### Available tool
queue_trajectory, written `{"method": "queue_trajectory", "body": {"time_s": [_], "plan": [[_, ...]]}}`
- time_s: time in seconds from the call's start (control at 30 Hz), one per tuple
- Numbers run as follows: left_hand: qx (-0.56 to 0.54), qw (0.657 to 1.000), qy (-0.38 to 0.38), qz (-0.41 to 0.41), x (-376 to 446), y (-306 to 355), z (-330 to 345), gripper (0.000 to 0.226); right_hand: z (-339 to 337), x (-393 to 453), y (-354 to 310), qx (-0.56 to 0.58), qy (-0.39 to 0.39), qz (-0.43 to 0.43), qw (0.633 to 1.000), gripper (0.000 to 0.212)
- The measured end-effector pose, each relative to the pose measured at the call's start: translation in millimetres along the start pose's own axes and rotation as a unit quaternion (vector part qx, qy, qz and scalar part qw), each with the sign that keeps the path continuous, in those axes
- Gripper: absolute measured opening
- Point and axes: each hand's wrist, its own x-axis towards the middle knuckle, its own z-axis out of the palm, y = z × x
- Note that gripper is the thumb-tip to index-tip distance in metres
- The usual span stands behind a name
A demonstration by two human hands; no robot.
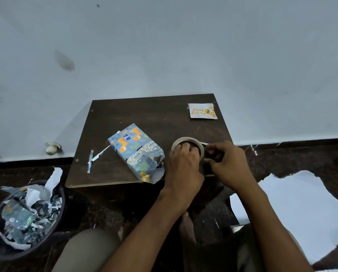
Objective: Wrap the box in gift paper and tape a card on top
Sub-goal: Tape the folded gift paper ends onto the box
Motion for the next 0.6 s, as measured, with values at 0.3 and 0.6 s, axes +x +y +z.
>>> {"method": "queue_trajectory", "body": {"time_s": [0.3,0.6], "plan": [[-0.031,0.999,0.010,-0.002,2.6,-0.5,0.7,0.028,9.0,2.1,1.3,-0.032,0.016,-0.004,0.999,0.016],[-0.056,0.998,0.005,-0.020,4.8,-0.3,-2.1,0.010,4.7,0.5,-3.0,0.010,0.042,0.017,0.999,0.014]]}}
